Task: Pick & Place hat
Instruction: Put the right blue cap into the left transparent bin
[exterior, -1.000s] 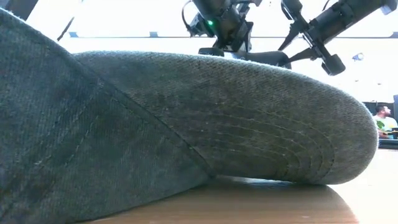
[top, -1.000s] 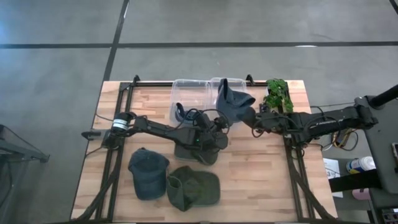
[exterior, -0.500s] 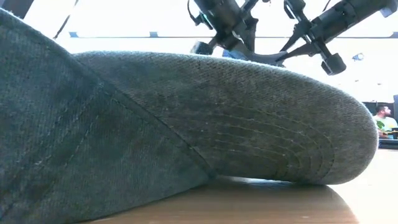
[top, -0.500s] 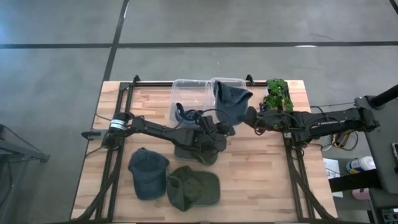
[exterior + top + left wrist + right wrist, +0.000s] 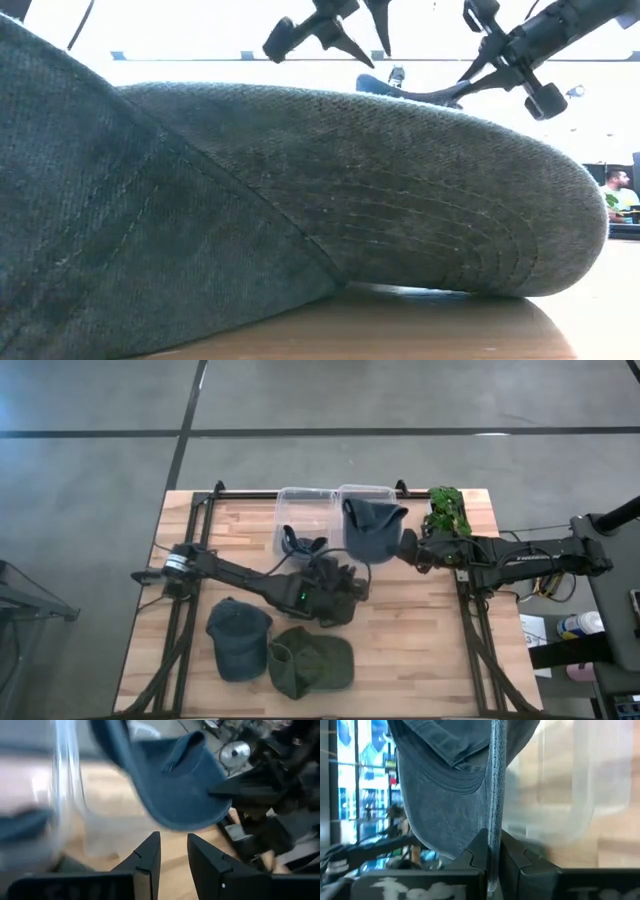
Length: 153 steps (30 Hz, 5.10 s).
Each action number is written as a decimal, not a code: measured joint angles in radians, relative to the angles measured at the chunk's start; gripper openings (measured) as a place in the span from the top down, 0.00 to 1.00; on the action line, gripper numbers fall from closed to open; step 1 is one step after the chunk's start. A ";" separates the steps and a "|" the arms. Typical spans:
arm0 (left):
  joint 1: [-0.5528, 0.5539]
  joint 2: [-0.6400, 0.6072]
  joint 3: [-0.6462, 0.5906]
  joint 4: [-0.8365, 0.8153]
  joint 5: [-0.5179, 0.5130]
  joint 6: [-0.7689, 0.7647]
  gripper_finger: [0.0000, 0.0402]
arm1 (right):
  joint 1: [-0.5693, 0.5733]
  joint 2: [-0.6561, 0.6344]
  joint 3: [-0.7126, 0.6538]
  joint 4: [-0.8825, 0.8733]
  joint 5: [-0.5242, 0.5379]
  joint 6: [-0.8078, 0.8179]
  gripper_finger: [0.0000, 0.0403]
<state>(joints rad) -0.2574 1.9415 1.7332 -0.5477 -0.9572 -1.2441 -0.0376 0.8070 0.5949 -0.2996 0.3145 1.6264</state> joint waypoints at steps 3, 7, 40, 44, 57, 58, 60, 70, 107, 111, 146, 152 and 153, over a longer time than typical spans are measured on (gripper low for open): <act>-0.010 -0.005 0.000 -0.002 -0.012 0.230 0.78 | -0.001 0.000 0.000 -0.001 -0.022 0.012 0.96; -0.018 -0.013 0.000 0.000 -0.012 0.419 0.78 | -0.006 0.000 0.000 -0.012 -0.029 0.049 0.95; -0.029 -0.078 0.151 0.002 -0.300 0.868 0.78 | -0.105 0.002 -0.027 0.064 -0.211 0.011 0.77; -0.029 -0.078 0.146 -0.001 -0.295 0.850 0.78 | -0.107 0.001 -0.029 0.040 -0.212 -0.007 0.71; -0.039 -0.078 0.145 -0.106 -0.295 0.793 0.78 | -0.108 -0.044 -0.029 -0.027 -0.334 -0.122 0.62; -0.040 -0.078 0.145 -0.114 -0.295 0.786 0.78 | -0.107 -0.056 -0.029 -0.030 -0.334 -0.129 0.62; -0.043 -0.078 0.145 -0.133 -0.295 0.767 0.78 | -0.107 -0.085 -0.028 -0.056 -0.328 -0.138 0.62; -0.050 -0.078 0.144 -0.243 -0.296 0.629 0.78 | -0.108 -0.261 -0.027 -0.201 -0.148 -0.168 0.62; -0.025 -0.080 0.144 -0.527 -0.209 0.347 0.78 | -0.293 0.133 0.006 0.049 -0.351 -0.294 0.65; -0.013 -0.086 0.145 -0.549 -0.198 0.292 0.78 | -0.304 0.093 0.006 -0.008 -0.350 -0.297 0.62; 0.171 -0.341 -0.147 -0.931 0.087 0.346 0.78 | -0.231 -0.284 -0.008 -0.591 -0.319 -0.853 0.55; 0.340 -0.484 -0.224 -0.693 0.026 0.486 0.78 | -0.231 -0.290 -0.063 -0.602 -0.312 -0.895 0.55; 0.376 -0.510 -0.243 -0.629 0.030 0.532 0.78 | -0.231 -0.287 -0.077 -0.609 -0.310 -0.897 0.55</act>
<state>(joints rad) 0.1184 1.4311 1.4907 -1.1765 -0.9268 -0.7120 -0.2684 0.5197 0.5179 -0.9091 0.0045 0.7293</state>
